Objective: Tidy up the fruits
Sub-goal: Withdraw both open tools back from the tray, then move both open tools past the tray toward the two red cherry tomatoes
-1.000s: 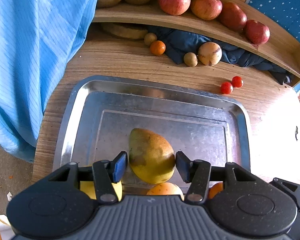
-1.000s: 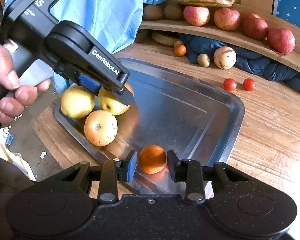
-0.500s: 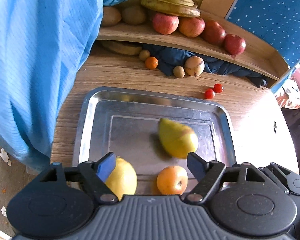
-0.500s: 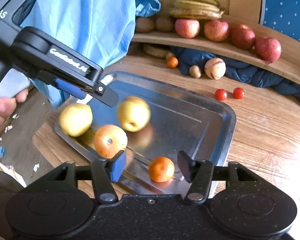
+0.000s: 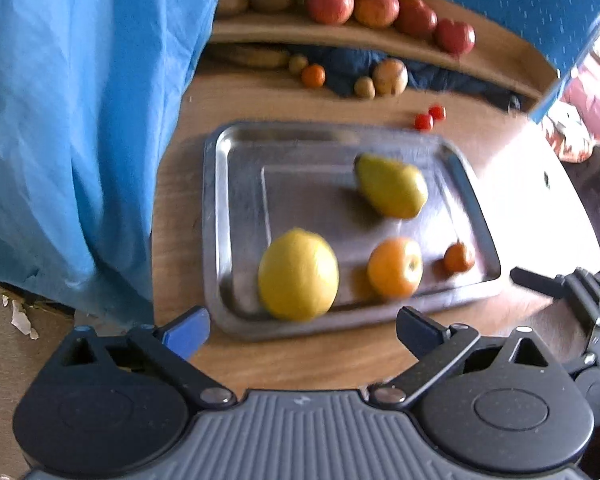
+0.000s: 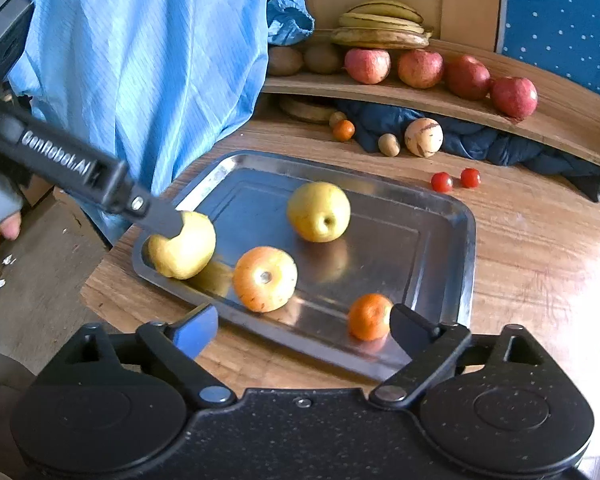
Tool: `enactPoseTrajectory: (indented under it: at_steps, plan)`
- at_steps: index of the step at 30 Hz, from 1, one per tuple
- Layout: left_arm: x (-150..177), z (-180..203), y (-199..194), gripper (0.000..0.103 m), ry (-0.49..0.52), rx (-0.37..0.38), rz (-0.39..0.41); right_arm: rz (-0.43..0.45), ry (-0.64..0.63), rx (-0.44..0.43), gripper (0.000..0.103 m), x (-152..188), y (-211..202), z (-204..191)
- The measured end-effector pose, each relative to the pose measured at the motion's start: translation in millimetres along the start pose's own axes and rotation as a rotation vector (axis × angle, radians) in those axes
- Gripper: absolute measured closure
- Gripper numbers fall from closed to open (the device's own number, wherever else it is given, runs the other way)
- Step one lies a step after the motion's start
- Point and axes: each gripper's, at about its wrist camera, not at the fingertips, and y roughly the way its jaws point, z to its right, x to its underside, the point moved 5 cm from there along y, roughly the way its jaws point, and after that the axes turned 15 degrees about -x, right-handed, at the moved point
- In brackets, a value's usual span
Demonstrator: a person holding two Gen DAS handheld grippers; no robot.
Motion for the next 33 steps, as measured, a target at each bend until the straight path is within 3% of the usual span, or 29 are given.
enactPoseTrajectory:
  at_steps: [7,16,33]
  plan:
    - [20.7,-4.1,13.2,0.001,0.054,-0.033,-0.075,-0.031,0.032,0.076,0.002,14.8,0.1,-9.4]
    - [18.9,-15.1,13.9,0.001,0.037,-0.058,-0.070,-0.072,0.093,0.219,0.001,25.7,-1.9,3.8]
    - [-16.2,-3.3,17.8,0.001,0.028,-0.112,-0.017,-0.003,0.122,0.263,0.001,9.6,-13.0,30.2]
